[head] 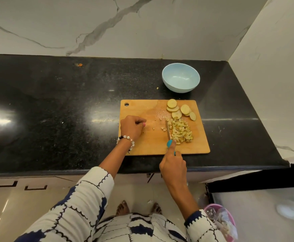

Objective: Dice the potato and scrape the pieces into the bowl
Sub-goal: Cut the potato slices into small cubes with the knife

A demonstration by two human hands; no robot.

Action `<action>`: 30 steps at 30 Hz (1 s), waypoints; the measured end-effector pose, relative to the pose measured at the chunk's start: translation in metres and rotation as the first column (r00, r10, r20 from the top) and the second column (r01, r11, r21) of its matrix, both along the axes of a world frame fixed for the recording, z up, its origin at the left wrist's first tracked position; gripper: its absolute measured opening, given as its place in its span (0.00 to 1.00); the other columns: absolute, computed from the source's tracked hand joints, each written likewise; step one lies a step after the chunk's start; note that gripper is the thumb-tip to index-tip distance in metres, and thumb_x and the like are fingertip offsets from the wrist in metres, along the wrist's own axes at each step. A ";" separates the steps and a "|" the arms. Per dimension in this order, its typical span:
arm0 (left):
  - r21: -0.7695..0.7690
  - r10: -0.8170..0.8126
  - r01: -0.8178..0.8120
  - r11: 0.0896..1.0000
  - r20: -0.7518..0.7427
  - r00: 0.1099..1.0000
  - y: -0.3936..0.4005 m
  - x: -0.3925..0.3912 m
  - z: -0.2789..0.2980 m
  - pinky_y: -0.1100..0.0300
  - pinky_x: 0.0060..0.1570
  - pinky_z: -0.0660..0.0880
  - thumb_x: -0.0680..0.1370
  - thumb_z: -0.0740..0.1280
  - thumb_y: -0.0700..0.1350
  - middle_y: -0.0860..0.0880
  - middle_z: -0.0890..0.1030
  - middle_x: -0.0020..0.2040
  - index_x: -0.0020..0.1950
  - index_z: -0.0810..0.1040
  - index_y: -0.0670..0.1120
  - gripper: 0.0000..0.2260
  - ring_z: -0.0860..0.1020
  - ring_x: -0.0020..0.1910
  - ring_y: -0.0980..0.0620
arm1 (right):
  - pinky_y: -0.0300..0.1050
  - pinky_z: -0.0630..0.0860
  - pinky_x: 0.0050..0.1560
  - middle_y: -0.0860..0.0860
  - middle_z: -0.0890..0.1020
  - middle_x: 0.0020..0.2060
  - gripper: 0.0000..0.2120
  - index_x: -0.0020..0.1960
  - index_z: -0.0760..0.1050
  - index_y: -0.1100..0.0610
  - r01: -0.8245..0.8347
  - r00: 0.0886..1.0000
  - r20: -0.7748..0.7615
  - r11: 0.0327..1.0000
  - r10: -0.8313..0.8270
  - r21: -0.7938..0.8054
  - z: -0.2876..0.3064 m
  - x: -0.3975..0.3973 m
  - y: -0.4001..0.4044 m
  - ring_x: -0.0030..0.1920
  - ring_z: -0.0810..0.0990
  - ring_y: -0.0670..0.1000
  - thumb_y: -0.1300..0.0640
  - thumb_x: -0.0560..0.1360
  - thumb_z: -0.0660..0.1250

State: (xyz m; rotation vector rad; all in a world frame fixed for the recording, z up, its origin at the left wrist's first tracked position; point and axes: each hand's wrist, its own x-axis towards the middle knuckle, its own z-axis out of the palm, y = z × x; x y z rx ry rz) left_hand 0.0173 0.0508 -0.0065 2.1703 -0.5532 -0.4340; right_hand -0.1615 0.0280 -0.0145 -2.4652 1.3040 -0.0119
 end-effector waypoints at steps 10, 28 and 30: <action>-0.012 0.027 -0.027 1.000 0.015 1.000 -0.008 -0.002 0.000 0.63 0.51 0.73 0.76 0.67 0.41 0.46 0.83 0.51 0.54 0.82 0.43 0.08 0.79 0.50 0.51 | 0.46 0.67 0.37 0.55 0.76 0.47 0.26 0.77 0.49 0.57 -0.185 0.977 0.114 0.983 0.182 0.019 0.001 -0.001 0.004 0.42 0.77 0.55 0.53 0.82 0.50; -0.073 0.092 -0.095 0.993 -0.044 0.995 -0.011 0.003 0.000 0.58 0.55 0.76 0.75 0.67 0.38 0.46 0.84 0.49 0.52 0.83 0.43 0.08 0.81 0.48 0.50 | 0.48 0.71 0.44 0.57 0.76 0.53 0.25 0.77 0.49 0.59 0.025 0.995 0.094 0.999 -0.029 0.040 0.005 0.020 -0.009 0.49 0.77 0.55 0.54 0.82 0.50; -0.075 0.110 -0.114 0.991 -0.055 0.992 -0.007 0.008 -0.001 0.58 0.55 0.76 0.75 0.67 0.39 0.47 0.84 0.49 0.52 0.83 0.44 0.08 0.81 0.47 0.50 | 0.48 0.70 0.43 0.57 0.76 0.53 0.26 0.77 0.49 0.60 0.093 0.992 0.082 0.995 -0.096 0.033 0.005 0.013 -0.010 0.49 0.77 0.56 0.55 0.81 0.50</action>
